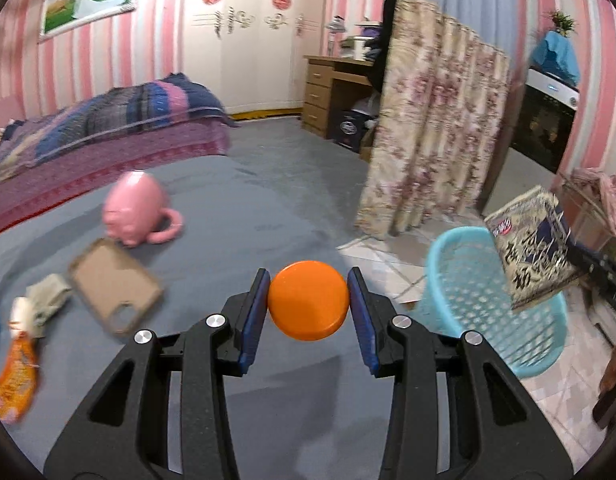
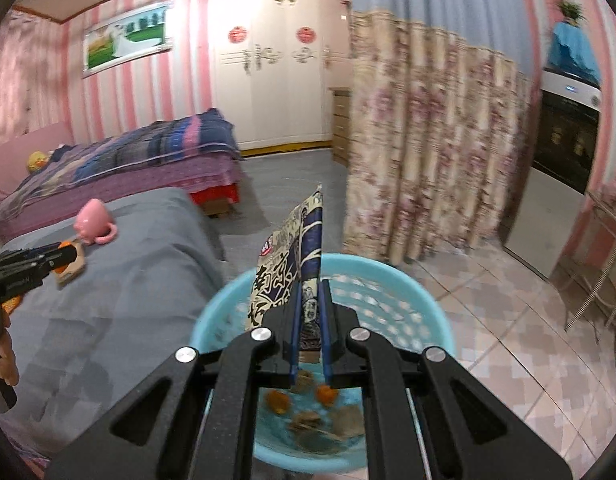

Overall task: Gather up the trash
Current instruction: 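Carry the bottle cap and snack bag over the light-blue basket with both tools, then open the left tool to drop the cap while the right tool drops the snack bag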

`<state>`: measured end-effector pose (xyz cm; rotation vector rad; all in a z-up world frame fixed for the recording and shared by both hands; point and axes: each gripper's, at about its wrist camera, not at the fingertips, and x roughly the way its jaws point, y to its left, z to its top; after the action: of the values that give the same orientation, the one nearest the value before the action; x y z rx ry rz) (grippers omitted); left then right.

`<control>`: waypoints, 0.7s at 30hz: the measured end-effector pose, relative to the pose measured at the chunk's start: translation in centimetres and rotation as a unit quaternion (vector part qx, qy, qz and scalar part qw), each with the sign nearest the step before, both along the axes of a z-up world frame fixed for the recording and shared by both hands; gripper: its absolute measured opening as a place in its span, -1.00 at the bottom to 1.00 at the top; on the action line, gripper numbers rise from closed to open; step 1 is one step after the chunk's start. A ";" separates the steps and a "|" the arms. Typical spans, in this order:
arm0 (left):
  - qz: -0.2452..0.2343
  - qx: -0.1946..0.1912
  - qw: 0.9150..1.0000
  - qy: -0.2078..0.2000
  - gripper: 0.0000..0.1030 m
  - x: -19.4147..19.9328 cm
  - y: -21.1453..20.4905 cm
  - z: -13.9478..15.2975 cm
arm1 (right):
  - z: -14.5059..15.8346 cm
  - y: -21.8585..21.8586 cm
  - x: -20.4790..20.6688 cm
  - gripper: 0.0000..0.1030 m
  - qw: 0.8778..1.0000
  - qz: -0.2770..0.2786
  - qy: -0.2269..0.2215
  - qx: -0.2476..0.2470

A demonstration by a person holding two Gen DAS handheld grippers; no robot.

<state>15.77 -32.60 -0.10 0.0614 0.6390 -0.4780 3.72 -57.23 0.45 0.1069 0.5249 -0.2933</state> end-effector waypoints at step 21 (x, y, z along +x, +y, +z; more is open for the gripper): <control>-0.129 0.023 0.991 -0.003 -0.24 -1.2 -17.4 -3.2 | -3.8 -7.2 -3.5 -0.83 0.996 -0.083 0.003 0.023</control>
<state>14.62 -49.98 -3.33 0.1905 0.6387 -0.7115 0.23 -64.43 -3.32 0.1953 0.5297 -0.4448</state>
